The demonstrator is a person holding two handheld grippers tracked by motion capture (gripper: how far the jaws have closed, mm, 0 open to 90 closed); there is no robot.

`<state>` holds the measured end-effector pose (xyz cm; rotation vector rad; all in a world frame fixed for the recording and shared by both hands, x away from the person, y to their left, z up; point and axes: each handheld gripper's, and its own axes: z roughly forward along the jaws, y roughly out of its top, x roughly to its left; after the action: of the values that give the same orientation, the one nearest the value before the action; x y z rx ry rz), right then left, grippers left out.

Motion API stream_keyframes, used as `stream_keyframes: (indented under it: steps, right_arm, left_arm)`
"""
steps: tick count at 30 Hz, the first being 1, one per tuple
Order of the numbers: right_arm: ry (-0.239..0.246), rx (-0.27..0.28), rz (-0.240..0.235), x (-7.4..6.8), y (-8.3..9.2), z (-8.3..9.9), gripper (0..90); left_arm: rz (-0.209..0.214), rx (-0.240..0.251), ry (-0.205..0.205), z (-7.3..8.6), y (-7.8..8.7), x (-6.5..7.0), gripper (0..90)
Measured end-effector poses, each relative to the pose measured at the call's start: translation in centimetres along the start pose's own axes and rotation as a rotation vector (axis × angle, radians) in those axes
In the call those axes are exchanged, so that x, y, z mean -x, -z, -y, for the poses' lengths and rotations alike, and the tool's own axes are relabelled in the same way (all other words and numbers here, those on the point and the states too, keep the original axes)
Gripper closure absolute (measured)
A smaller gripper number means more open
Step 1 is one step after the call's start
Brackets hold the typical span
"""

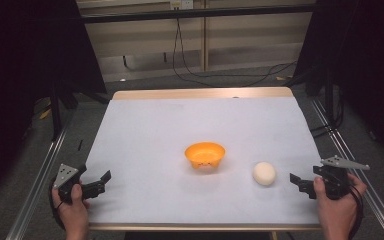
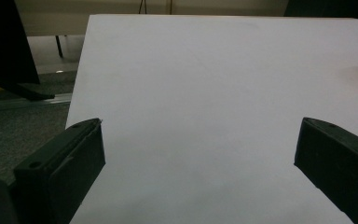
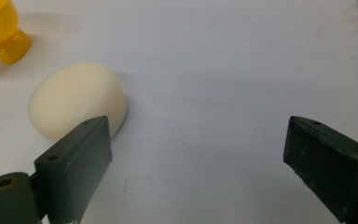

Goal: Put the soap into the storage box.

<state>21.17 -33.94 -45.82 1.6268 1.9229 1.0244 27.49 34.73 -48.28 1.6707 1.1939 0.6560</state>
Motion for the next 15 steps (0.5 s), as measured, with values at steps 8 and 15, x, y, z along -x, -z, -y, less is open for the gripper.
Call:
stream_keyframes:
  steps: [8, 15]
  right_arm:
    - [-0.003, -0.095, -0.003, -0.6, -0.6, -0.7, 3.5]
    - [-0.005, -0.151, -0.017, -1.1, -1.3, -0.8, 2.5]
  left_arm:
    - [0.001, -0.001, -0.002, 0.0, 0.0, 0.0, 1.6]
    - [0.004, -0.008, 0.0, 0.0, -0.1, -0.1, 1.7]
